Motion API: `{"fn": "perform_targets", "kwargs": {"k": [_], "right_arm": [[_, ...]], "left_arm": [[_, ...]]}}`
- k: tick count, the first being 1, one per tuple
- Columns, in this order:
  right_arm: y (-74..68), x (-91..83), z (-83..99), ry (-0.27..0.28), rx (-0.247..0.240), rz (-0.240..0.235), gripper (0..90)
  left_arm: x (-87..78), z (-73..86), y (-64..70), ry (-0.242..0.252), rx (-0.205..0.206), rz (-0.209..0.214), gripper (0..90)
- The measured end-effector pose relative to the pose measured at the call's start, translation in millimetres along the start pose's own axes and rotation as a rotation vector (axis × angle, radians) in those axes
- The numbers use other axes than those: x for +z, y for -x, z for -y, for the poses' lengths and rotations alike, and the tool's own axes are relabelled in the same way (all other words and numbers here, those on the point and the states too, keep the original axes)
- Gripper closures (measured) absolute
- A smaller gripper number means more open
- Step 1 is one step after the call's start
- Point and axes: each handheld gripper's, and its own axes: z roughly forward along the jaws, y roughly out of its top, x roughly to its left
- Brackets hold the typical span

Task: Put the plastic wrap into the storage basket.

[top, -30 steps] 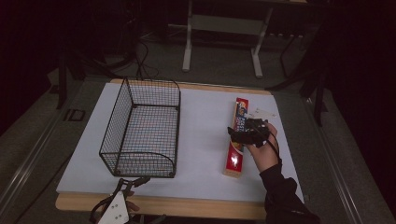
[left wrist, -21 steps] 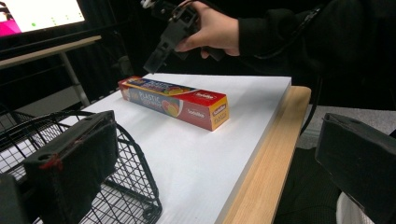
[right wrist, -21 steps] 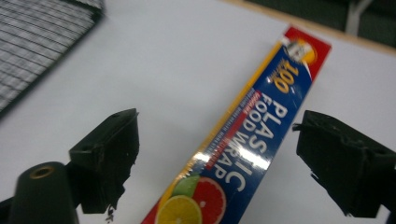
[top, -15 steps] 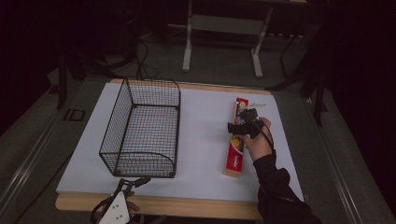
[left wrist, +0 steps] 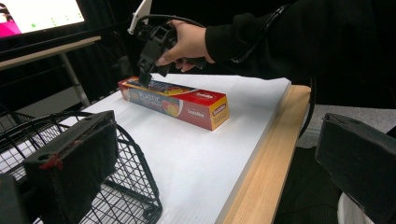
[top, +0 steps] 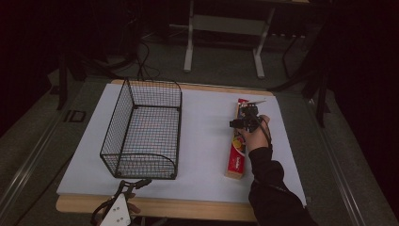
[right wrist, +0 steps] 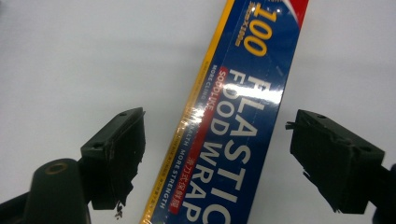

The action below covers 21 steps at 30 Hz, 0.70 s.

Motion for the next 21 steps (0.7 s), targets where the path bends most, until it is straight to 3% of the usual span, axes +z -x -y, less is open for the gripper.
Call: {"fn": "perform_targets", "kwargs": {"k": [11, 21], "right_arm": [[-0.1, 19.9, 4.0, -0.080, 0.101, 0.010, 18.3], [1.5, 34.2, 5.4, -0.174, 0.167, 0.011, 27.1]], "left_arm": [[0.4, 0.1, 0.4, -0.003, 0.001, 0.000, 0.0], [0.2, 0.1, 0.8, -0.005, 0.006, -0.004, 0.0]]}}
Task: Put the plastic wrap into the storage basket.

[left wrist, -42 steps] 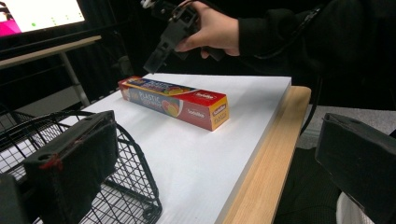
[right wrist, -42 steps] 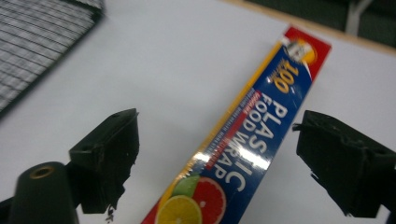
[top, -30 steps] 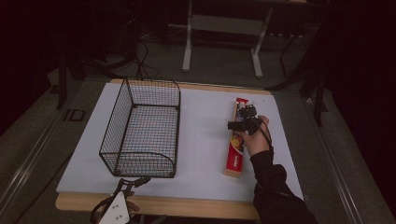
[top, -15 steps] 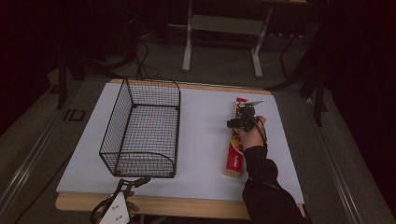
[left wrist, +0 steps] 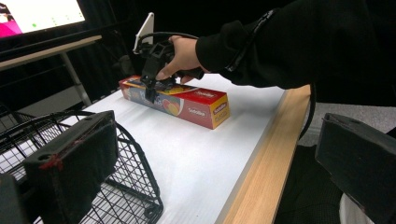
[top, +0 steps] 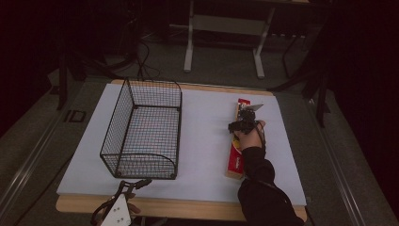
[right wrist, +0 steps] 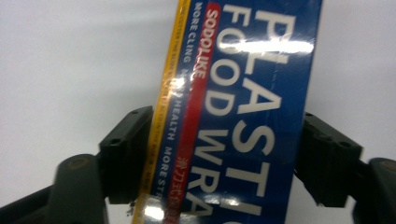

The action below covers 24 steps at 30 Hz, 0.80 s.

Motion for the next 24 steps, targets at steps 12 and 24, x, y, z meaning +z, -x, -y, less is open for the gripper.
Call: {"fn": "perform_targets", "kwargs": {"k": [12, 24], "right_arm": [[-0.6, 4.3, -2.5, -0.127, 0.089, -0.012, 33.2], [-1.2, -3.9, -4.6, -0.134, 0.091, 0.002, 38.8]], "left_arm": [[0.9, 0.4, 0.2, -0.008, 0.004, -0.002, 0.0], [0.2, 0.2, 0.2, -0.005, 0.006, -0.007, 0.0]]}}
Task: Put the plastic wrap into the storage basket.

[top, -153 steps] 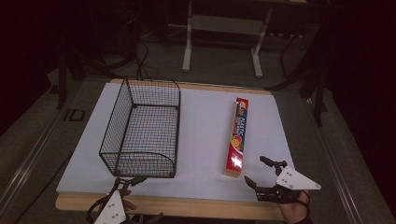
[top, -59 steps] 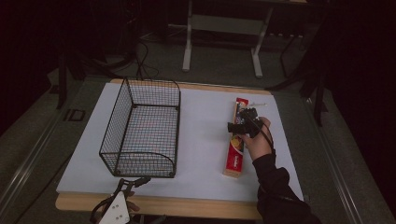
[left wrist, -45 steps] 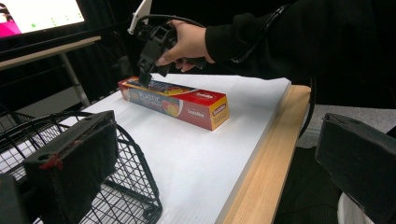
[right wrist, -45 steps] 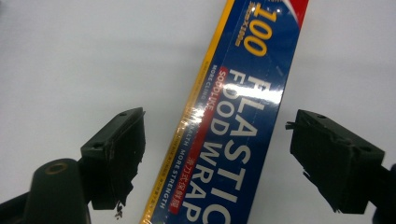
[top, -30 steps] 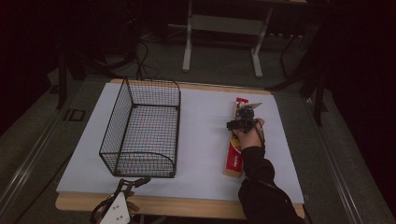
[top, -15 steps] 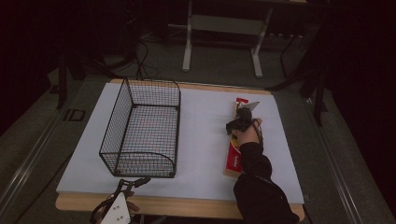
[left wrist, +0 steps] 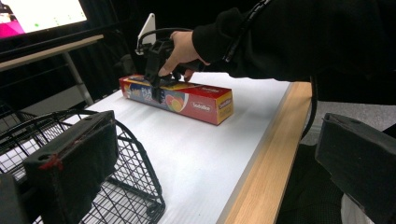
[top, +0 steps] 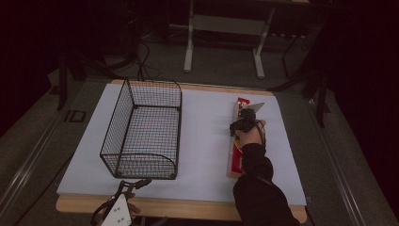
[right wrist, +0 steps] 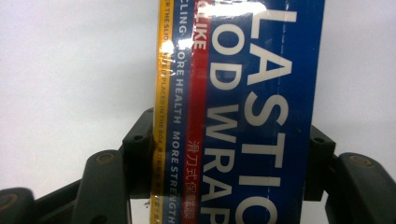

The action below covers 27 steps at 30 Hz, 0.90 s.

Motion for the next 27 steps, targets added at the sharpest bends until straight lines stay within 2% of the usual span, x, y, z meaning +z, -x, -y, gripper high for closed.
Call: {"fn": "perform_targets", "kwargs": {"k": [3, 7, 9, 12, 16, 27], "right_arm": [[-3.4, -4.4, -0.5, 0.017, -0.051, 0.003, 38.7], [-4.6, -10.4, -1.7, 0.023, -0.077, -0.001, 39.1], [-7.0, -18.4, -2.8, 0.041, -0.110, 0.009, 39.3], [-8.8, -29.4, -4.8, 0.052, -0.139, -0.028, 39.3], [-13.3, -45.0, -6.0, 0.080, -0.181, -0.049, 39.4], [-37.1, -77.2, -4.3, 0.127, -0.294, -0.063, 39.4]], "left_arm": [[0.3, 0.1, 0.1, -0.003, 0.000, 0.002, 0.0], [0.5, 0.1, 0.0, -0.003, 0.000, 0.002, 0.0], [0.5, 0.1, -0.1, -0.002, 0.000, 0.000, 0.0], [0.7, 0.4, -0.1, -0.003, -0.003, 0.000, 0.0], [1.2, 0.3, 0.5, -0.006, 0.002, 0.003, 0.0], [1.3, 0.2, 0.6, -0.006, 0.002, 0.004, 0.0]]}}
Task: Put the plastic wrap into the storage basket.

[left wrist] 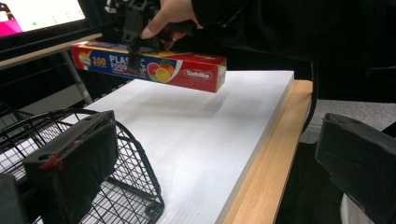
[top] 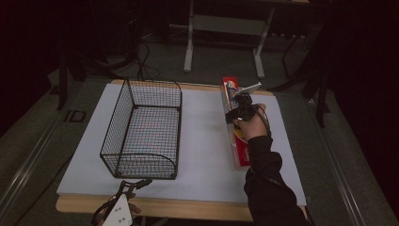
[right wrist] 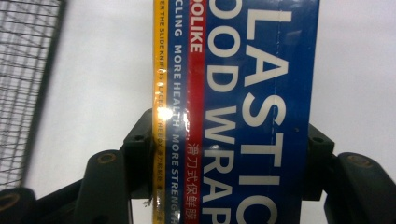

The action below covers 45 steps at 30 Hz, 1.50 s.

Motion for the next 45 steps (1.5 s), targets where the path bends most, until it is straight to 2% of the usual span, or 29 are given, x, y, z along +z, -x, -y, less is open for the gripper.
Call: {"fn": "perform_targets", "kwargs": {"k": [11, 12, 13, 29, 41, 42, 43, 45], "right_arm": [[-38.7, -24.0, -9.4, 0.042, -0.097, -0.025, 39.4], [-38.7, -24.0, -9.4, 0.042, -0.097, -0.025, 39.4], [-47.7, -28.7, -12.2, 0.050, -0.112, -0.035, 39.4], [-96.6, -53.0, -35.9, 0.075, -0.183, -0.050, 39.3], [-143.0, -61.5, -42.8, 0.099, -0.245, -0.096, 39.4], [-143.0, -61.5, -42.8, 0.099, -0.245, -0.096, 39.4], [-152.0, -62.0, -43.9, 0.102, -0.256, -0.112, 39.4], [-158.7, -62.1, -45.2, 0.102, -0.265, -0.115, 39.4]], "left_arm": [[-0.3, -0.1, 0.0, -0.001, -0.001, 0.003, 0.0], [-0.3, -0.1, 0.0, -0.001, -0.001, 0.003, 0.0], [-0.8, -0.7, 0.5, 0.009, -0.003, 0.000, 0.0], [-2.3, -0.5, -0.4, 0.009, -0.005, 0.000, 0.0], [-2.7, -0.5, 0.4, 0.012, -0.008, 0.002, 0.0], [-2.7, -0.5, 0.4, 0.012, -0.008, 0.002, 0.0], [-3.6, -0.8, 0.3, 0.017, -0.012, 0.005, 0.0], [-3.9, -0.7, 0.2, 0.015, -0.013, 0.004, 0.0]]}}
